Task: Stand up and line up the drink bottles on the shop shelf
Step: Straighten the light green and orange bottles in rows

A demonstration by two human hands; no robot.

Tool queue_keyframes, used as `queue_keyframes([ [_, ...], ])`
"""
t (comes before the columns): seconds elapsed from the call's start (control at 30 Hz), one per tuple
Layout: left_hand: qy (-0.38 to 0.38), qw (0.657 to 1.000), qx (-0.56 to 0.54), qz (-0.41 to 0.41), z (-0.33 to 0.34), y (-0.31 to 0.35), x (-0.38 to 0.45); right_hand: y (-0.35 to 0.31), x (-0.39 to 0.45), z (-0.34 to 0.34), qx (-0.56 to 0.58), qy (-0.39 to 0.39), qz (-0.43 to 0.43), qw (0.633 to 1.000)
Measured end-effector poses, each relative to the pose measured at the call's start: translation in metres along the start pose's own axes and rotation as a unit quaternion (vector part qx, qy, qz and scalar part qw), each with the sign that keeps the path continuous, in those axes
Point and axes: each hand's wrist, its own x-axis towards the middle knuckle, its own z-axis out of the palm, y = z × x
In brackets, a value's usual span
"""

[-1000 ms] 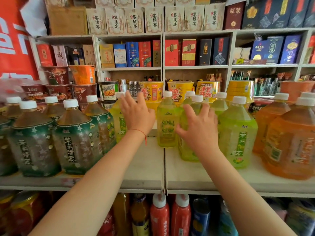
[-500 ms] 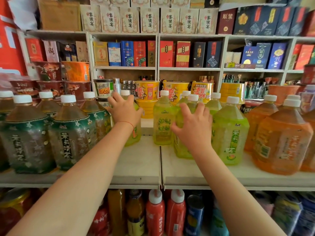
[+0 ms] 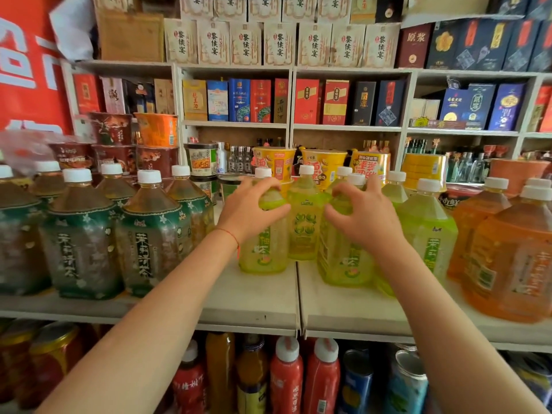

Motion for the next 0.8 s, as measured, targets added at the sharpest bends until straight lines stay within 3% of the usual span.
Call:
queue_keyframes([
  [0.27, -0.023, 0.998, -0.057, 0.006, -0.008, -0.002, 0.0, -0.044, -0.023, -0.006, 0.032, 0.013, -0.071, 0.997],
  [0.4, -0.064, 0.991, -0.115, -0.016, -0.009, -0.001, 0.007, -0.104, -0.05, 0.01, 0.053, 0.099, -0.105, 0.988],
  [0.47, -0.087, 0.971, -0.219, -0.029, -0.026, 0.011, -0.002, -0.131, -0.054, 0.024, 0.059, 0.117, -0.096, 0.987],
  [0.57, -0.097, 0.906, -0.394, -0.118, -0.047, 0.022, -0.012, -0.142, -0.052, 0.036, 0.068, 0.127, -0.093, 0.985],
  [0.67, -0.061, 0.894, -0.417, -0.148, -0.048, 0.02, -0.024, -0.127, -0.063, 0.038, 0.207, 0.069, -0.098, 0.971],
  [0.8, 0.025, 0.834, -0.518, -0.187, -0.035, 0.009, -0.047, -0.096, -0.074, 0.05, 0.431, -0.097, 0.064, 0.895],
])
